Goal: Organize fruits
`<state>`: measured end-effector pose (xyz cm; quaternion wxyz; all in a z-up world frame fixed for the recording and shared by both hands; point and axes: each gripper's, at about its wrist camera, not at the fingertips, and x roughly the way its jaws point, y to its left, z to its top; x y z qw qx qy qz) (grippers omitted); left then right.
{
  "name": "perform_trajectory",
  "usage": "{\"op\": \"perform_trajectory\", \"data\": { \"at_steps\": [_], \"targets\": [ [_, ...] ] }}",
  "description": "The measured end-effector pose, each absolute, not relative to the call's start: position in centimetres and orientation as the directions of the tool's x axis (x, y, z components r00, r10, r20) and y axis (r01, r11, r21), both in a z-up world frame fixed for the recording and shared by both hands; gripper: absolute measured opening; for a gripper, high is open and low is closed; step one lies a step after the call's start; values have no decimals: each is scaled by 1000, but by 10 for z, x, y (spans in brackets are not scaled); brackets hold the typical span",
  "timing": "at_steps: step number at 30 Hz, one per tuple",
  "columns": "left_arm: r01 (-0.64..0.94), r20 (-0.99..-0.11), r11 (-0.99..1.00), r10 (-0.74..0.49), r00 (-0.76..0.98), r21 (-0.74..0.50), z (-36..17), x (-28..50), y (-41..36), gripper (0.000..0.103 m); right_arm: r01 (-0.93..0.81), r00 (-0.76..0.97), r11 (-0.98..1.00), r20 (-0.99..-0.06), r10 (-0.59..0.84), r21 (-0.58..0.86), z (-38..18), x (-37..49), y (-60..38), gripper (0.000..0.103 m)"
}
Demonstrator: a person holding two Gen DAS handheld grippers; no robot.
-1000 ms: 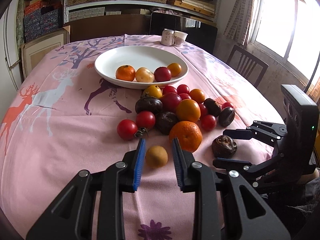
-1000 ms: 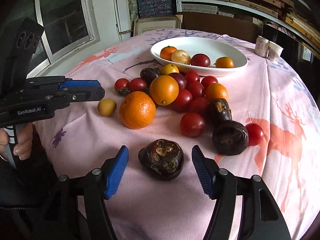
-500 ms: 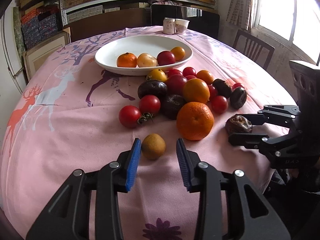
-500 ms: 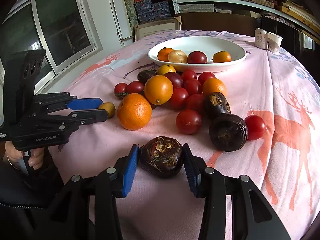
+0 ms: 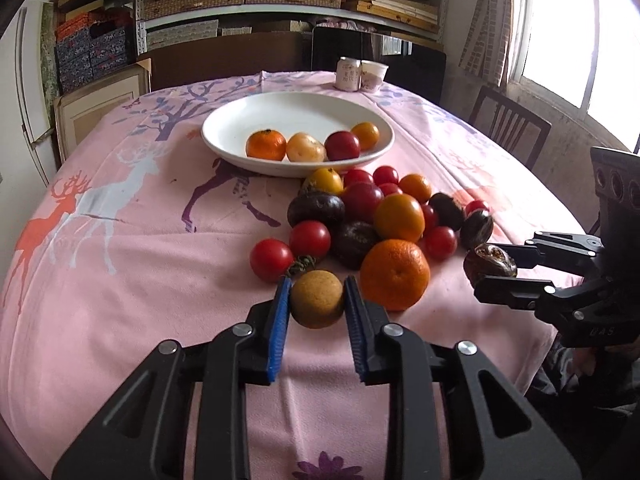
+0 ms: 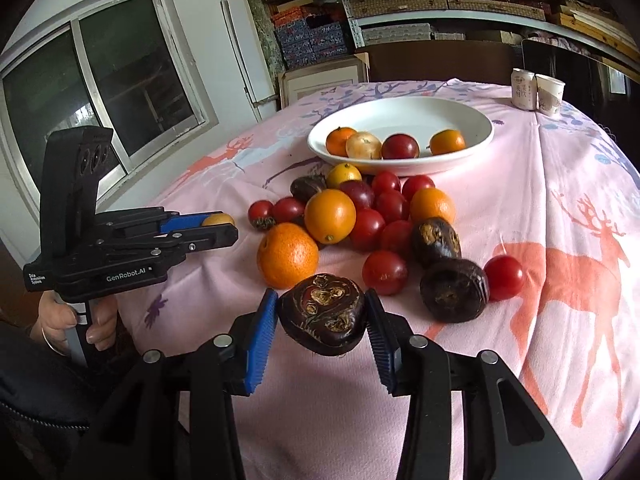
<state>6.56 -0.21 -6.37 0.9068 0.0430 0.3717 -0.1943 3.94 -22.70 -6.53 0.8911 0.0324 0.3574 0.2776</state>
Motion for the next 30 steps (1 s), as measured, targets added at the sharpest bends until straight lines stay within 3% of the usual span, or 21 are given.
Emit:
{"op": "perform_trajectory", "data": {
  "at_steps": [10,20,21,22,24,30],
  "targets": [
    [394,-658,917,-337,674,-66,-24,137,-15,26,-400,650,873,-586,485,278,-17,124,-245,44],
    [325,-729,943,-275,627,-76,-32,266,-35,26,-299,641,919,-658,394,258,-21,248,-228,45],
    [307,-730,949,-261,632,-73,-33,273,-35,34,-287,640,920,-662,390,265,-24,254,-229,46],
    [285,-730,956,-248,637,-75,-34,277,-32,50,-271,640,924,-667,382,269,-26,257,-231,48],
    [255,-713,960,-257,652,-114,-31,276,-22,67,-253,648,925,-660,379,283,-26,254,-237,58],
    [282,-693,954,-273,667,-104,-28,234,-4,70,-264,683,936,-639,352,234,-22,213,-251,61]
  ]
}}
